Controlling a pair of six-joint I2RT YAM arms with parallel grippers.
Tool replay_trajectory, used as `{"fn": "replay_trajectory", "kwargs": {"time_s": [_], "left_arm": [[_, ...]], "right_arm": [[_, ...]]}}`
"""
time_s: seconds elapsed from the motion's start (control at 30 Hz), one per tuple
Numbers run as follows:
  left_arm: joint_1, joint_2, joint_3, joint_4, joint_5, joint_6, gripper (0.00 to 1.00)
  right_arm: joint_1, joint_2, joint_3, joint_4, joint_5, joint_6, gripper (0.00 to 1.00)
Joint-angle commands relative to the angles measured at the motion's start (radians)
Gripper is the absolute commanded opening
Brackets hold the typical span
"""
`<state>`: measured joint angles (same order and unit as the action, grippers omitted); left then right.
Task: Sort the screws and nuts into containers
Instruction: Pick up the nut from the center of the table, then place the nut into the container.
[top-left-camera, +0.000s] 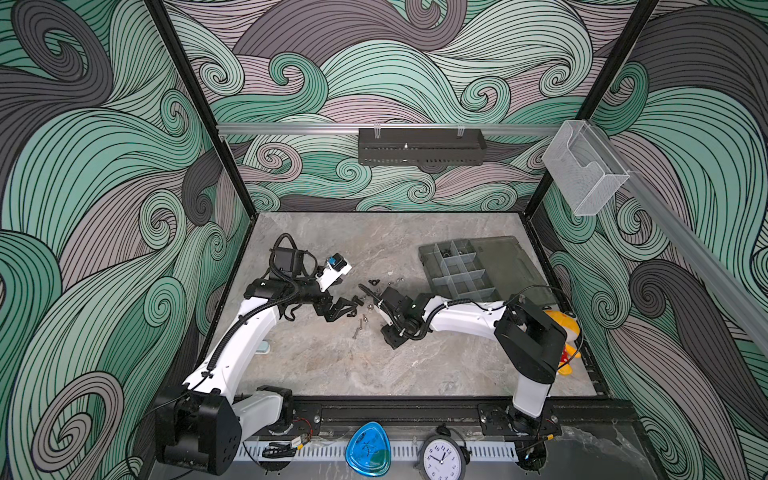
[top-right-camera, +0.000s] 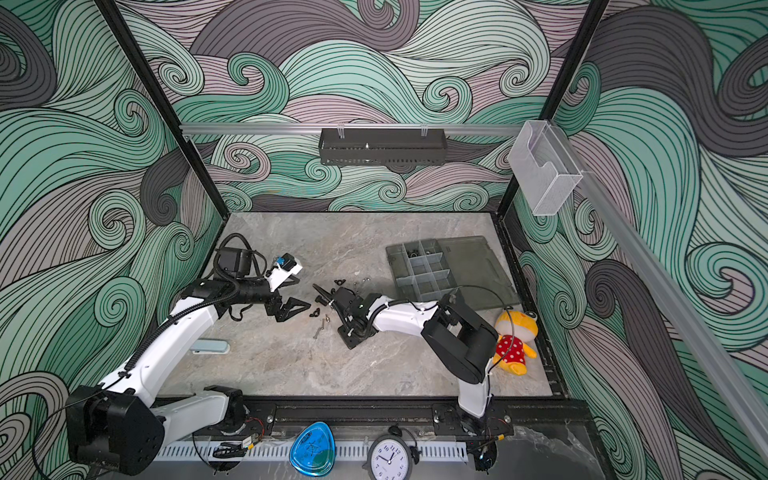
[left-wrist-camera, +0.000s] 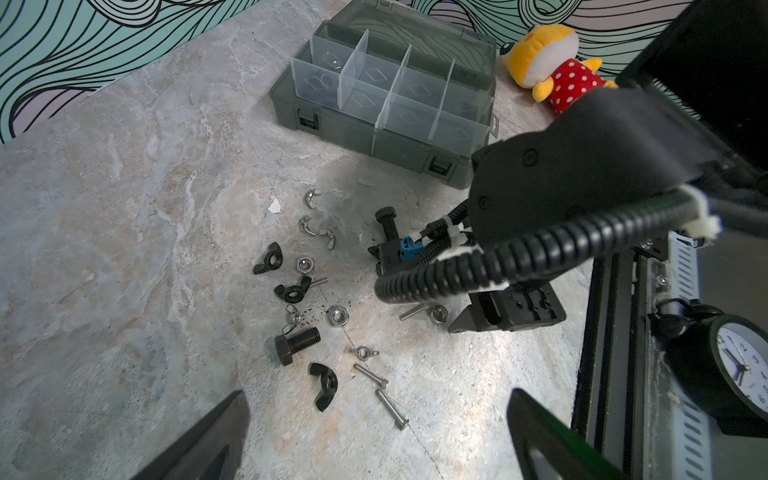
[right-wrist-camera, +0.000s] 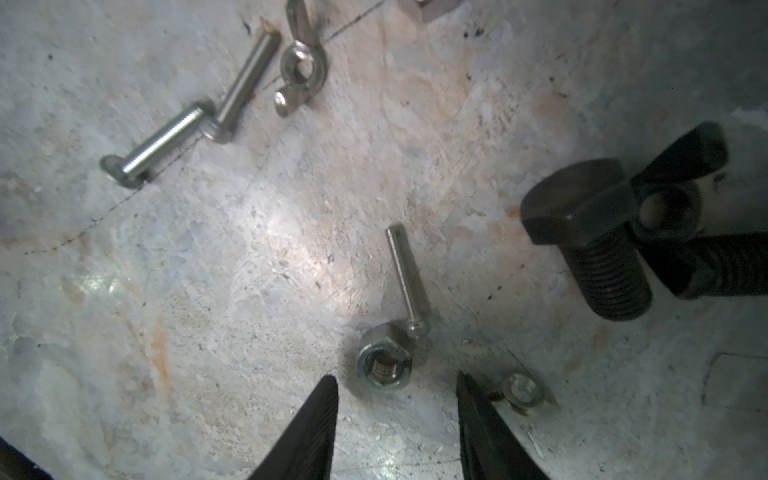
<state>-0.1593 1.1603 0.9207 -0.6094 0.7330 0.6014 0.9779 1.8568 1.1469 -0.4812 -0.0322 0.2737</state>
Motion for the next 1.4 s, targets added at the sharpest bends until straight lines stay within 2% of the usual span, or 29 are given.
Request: {"fn": "replay_trajectory", "kwargs": {"time_s": [0.0, 0.17, 0.5, 0.77, 0.93, 1.07, 1.2, 1.37], "left_arm": [[0.002, -0.016, 0.018, -0.006, 0.011, 0.001, 0.99], [0.003, -0.016, 0.017, -0.005, 0.009, 0.0, 0.99], [0.002, -0.011, 0.018, -0.004, 0.005, -0.002, 0.99], [0.002, -0.013, 0.014, 0.014, 0.018, -0.014, 0.99], [0.002, -0.005, 0.015, 0.022, 0.035, -0.026, 0.99], [-0.007, -0.004, -0.001, 0.081, 0.059, -0.073, 0.99], [-0.057, 0.014, -0.035, 0.195, 0.108, -0.146, 0.99], [-0.112, 0.001, -0.056, 0.264, 0.072, -0.164, 0.99]], "right_arm": [[0.007, 0.022, 0.028, -0.02, 0.019, 0.005, 0.47], [0.014, 0.037, 0.044, -0.035, 0.028, 0.007, 0.44], [0.019, 0.059, 0.063, -0.05, 0.034, 0.012, 0.3], [-0.011, -0.054, 0.03, -0.057, 0.076, -0.005, 0.22], [-0.096, -0.178, 0.035, -0.063, 0.001, -0.03, 0.21], [-0.23, -0.231, 0.085, -0.108, -0.059, -0.058, 0.21], [-0.404, -0.193, 0.179, -0.143, -0.055, -0.095, 0.21], [-0.579, -0.071, 0.32, -0.143, -0.034, -0.114, 0.2]]}}
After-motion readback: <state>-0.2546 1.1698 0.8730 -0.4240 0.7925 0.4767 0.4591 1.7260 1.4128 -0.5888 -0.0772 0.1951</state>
